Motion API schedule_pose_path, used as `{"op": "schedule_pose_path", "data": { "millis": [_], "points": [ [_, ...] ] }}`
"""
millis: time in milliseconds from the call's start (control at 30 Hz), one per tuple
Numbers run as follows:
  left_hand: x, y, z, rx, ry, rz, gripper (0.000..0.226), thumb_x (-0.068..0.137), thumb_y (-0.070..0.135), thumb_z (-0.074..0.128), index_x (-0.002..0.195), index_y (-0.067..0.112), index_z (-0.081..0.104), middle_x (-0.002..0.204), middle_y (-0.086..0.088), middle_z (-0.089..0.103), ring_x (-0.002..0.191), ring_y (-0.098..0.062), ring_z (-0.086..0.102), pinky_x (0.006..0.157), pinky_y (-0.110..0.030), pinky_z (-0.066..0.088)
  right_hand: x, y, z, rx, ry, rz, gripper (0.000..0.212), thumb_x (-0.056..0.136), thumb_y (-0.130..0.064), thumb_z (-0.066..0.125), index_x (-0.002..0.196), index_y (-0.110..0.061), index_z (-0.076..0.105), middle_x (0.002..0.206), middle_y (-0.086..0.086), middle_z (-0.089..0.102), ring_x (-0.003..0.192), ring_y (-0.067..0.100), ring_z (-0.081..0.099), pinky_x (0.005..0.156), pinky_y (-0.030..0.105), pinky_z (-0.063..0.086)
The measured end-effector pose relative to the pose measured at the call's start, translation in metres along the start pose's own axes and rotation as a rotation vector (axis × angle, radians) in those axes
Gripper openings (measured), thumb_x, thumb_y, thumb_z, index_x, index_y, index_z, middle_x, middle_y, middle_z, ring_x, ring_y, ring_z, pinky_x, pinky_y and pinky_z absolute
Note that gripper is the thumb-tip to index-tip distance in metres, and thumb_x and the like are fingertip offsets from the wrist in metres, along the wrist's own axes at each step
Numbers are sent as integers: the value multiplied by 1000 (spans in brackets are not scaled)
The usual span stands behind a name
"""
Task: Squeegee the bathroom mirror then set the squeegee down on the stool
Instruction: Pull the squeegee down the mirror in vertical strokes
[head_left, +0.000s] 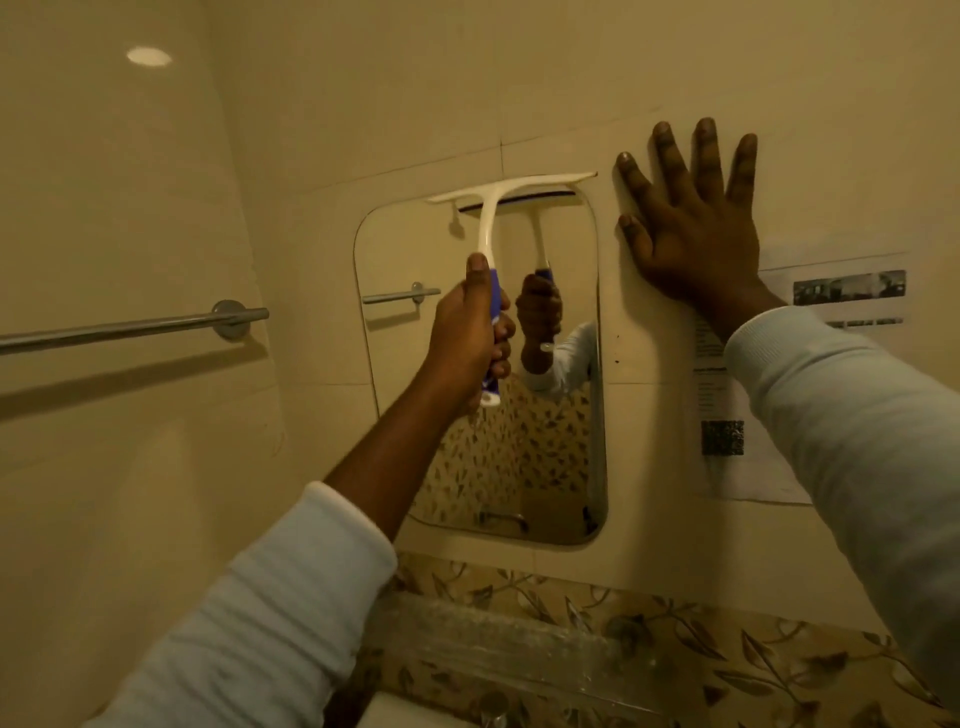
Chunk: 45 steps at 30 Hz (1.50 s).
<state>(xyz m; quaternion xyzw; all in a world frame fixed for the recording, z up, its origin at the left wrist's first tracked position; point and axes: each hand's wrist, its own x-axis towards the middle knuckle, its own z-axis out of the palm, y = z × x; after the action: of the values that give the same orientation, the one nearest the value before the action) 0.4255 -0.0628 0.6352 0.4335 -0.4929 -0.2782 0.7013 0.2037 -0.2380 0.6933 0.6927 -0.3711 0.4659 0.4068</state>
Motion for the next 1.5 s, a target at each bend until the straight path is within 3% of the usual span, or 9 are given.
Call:
{"op": "schedule_pose_path", "data": {
  "millis": [400, 1067, 1300, 1500],
  "points": [
    [45, -33, -19, 24, 22, 14, 59, 94, 72, 42, 96, 15, 55, 54, 5, 46, 39, -9, 35, 38, -20, 31, 2, 4, 8, -32, 27, -3, 69, 110, -61, 23, 172, -36, 7, 180, 7, 1, 164, 44, -1, 125, 74, 4],
    [1, -111, -43, 65, 16, -95, 57, 97, 69, 40, 95, 13, 53, 55, 2, 45, 40, -11, 34, 40, -22, 30, 1, 1, 3, 5, 2, 6, 69, 110, -62, 22, 171, -36, 4, 180, 8, -1, 163, 46, -2, 125, 75, 2],
    [-20, -140, -54, 64, 16, -154, 50, 96, 69, 42, 91, 22, 57, 55, 3, 43, 41, -12, 31, 43, -21, 27, 1, 0, 3, 12, 0, 7, 69, 109, -63, 19, 171, -37, 3, 180, 8, -1, 163, 46, -2, 124, 76, 3],
    [-36, -169, -66, 43, 22, -231, 61, 81, 79, 49, 92, 19, 55, 56, 4, 45, 41, -9, 34, 40, -21, 29, 0, 0, 2, 19, -7, 7, 70, 109, -64, 19, 171, -37, 3, 180, 8, -2, 163, 45, -3, 124, 76, 2]
  ]
}}
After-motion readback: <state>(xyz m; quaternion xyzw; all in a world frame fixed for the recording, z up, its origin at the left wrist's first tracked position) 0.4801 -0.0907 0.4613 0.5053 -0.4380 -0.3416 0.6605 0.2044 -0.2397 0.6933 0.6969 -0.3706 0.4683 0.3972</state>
